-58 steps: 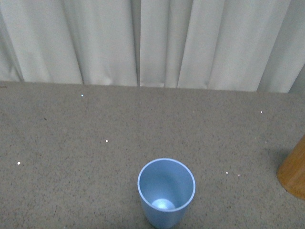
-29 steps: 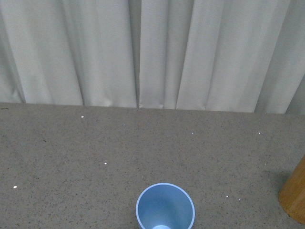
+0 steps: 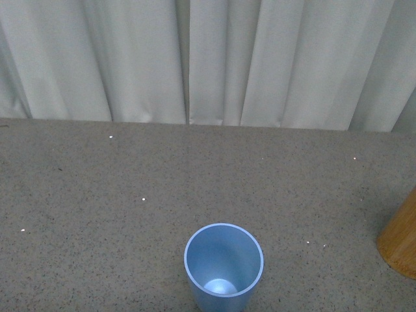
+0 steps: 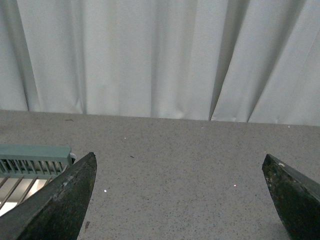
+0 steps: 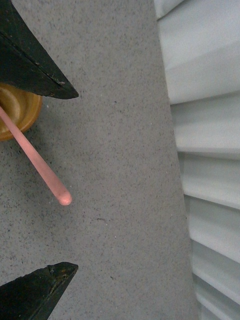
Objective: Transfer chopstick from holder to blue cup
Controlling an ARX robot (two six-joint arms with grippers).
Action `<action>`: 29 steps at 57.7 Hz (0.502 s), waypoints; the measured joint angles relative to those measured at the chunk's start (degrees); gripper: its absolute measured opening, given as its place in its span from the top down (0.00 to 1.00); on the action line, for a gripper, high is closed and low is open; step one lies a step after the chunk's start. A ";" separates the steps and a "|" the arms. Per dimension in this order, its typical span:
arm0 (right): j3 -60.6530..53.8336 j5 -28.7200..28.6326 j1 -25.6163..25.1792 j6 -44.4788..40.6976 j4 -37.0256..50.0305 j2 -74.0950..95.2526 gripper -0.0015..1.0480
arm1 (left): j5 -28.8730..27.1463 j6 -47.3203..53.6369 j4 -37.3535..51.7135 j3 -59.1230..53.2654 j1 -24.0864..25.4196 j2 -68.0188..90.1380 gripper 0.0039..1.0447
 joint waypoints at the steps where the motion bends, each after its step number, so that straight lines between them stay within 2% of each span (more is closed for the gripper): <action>1: 0.00 0.50 0.17 -0.11 0.33 0.46 0.09 | 0.00 0.02 0.00 0.00 -0.02 0.00 0.06; 29: -0.02 4.00 1.29 4.50 4.57 9.14 0.09 | 0.00 0.02 0.00 0.00 -0.02 0.00 0.06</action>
